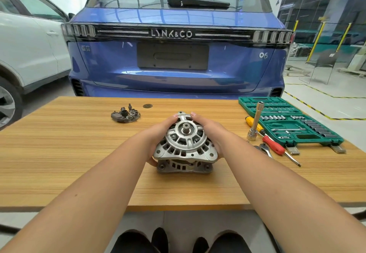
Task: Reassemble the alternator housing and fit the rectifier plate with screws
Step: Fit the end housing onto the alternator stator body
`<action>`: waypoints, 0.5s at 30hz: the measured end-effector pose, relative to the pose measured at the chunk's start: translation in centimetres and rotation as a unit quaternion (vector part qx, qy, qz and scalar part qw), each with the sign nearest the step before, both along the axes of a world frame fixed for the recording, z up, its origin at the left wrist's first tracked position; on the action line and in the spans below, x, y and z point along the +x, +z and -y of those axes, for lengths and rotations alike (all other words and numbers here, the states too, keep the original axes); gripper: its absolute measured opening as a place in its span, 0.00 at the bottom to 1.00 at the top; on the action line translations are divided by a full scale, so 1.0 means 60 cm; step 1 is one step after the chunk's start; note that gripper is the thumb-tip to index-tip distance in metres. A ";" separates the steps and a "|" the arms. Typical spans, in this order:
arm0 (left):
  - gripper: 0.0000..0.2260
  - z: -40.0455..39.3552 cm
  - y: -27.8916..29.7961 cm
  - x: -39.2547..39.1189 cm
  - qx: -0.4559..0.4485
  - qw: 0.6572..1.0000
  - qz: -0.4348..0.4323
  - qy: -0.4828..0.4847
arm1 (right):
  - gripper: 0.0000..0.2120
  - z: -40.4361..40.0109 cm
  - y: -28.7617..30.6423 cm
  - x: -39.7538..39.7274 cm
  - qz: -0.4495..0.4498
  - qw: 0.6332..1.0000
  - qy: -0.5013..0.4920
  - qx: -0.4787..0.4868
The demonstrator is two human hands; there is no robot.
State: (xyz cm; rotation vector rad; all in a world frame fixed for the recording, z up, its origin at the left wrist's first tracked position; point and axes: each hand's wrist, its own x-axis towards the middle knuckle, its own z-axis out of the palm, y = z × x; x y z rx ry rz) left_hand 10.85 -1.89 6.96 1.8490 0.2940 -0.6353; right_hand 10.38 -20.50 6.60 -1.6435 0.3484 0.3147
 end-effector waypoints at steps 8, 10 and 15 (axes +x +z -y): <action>0.34 0.009 -0.009 0.007 -0.061 0.996 0.066 -0.005 | 0.37 0.000 -0.005 0.003 0.018 1.000 -0.013 -0.003; 0.34 0.008 -0.012 0.007 -0.061 0.995 0.073 -0.004 | 0.39 -0.001 -0.004 0.003 0.018 1.000 -0.016 -0.010; 0.35 0.007 -0.014 0.009 -0.060 0.996 0.071 0.002 | 0.39 -0.003 -0.001 0.003 0.015 1.000 -0.016 -0.022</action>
